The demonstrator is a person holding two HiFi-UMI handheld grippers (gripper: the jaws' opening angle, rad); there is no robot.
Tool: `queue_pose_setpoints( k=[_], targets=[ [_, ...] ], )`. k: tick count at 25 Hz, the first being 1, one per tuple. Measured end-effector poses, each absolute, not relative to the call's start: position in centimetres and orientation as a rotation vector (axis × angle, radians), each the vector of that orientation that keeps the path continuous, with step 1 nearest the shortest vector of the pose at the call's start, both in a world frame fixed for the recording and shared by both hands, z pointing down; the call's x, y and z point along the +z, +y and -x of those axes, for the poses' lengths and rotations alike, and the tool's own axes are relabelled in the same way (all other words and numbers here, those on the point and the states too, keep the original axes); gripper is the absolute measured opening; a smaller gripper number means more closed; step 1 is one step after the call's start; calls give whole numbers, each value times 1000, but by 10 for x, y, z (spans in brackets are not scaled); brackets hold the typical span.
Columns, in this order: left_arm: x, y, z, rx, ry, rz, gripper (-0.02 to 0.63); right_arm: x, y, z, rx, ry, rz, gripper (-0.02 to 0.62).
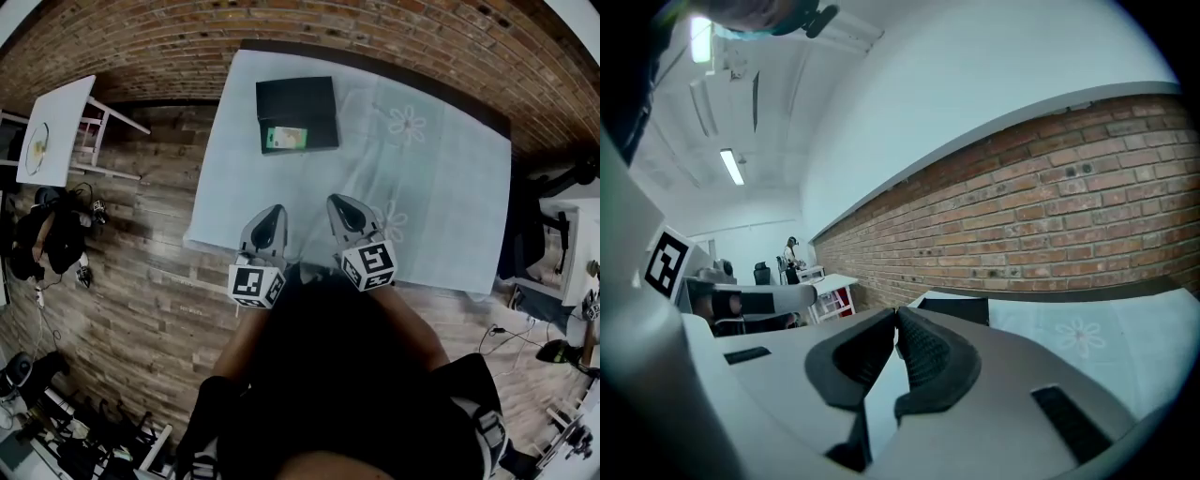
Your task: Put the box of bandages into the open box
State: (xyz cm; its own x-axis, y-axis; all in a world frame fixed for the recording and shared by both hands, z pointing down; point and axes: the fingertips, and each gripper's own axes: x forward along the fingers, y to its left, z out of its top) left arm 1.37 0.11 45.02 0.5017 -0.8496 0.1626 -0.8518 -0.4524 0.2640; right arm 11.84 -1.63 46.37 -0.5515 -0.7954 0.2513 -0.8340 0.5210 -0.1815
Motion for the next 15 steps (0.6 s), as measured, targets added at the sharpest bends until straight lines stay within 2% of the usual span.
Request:
queue_pose_setpoints(
  k=[15],
  targets=[
    [439, 12, -13, 19, -1478, -2489, 32, 450, -2, -120, 400, -2643, -1411, 35]
  ],
)
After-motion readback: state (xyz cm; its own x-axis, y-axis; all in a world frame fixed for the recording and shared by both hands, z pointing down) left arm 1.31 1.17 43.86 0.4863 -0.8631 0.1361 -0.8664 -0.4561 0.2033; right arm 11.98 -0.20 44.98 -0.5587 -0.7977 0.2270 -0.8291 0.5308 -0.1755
